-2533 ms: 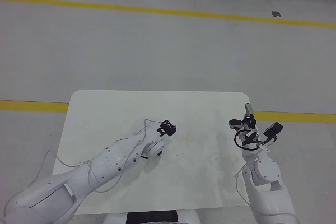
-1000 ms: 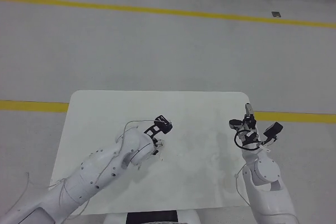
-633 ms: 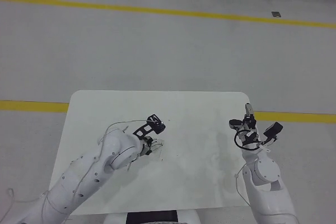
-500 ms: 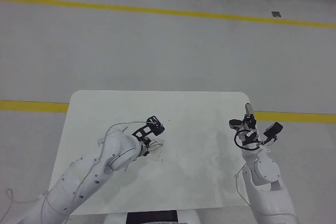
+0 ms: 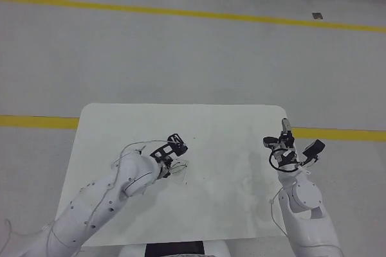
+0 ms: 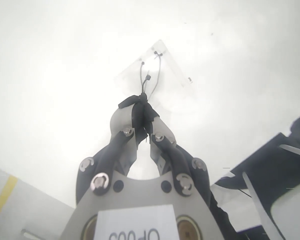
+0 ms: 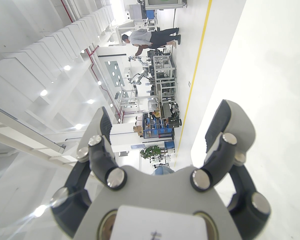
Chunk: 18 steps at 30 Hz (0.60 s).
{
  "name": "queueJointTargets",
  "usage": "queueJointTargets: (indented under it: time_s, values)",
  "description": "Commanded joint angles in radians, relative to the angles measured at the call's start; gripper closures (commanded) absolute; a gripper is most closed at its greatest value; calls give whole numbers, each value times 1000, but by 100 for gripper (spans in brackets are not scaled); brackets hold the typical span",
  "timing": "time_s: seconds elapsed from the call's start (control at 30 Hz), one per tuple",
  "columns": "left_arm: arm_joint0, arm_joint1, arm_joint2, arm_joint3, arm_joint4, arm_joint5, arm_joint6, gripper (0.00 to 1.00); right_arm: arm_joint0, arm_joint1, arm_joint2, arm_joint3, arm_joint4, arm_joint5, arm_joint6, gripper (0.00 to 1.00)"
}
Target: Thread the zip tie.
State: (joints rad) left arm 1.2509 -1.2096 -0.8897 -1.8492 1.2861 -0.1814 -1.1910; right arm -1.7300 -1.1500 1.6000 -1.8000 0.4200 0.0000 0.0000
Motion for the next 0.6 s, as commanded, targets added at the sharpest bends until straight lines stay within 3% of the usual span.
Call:
queueJointTargets:
  time_s: [0.0,0.33,0.57]
  values:
    - [27,10,-22,-23,47,-1,25,100,0,0,0,0,0,0,0,0]
    - [169,59,-138,-118,122,-159,258,100,0,0,0,0,0,0,0,0]
    - [213,103,-147,-142,124,-159,427,100,0,0,0,0,0,0,0,0]
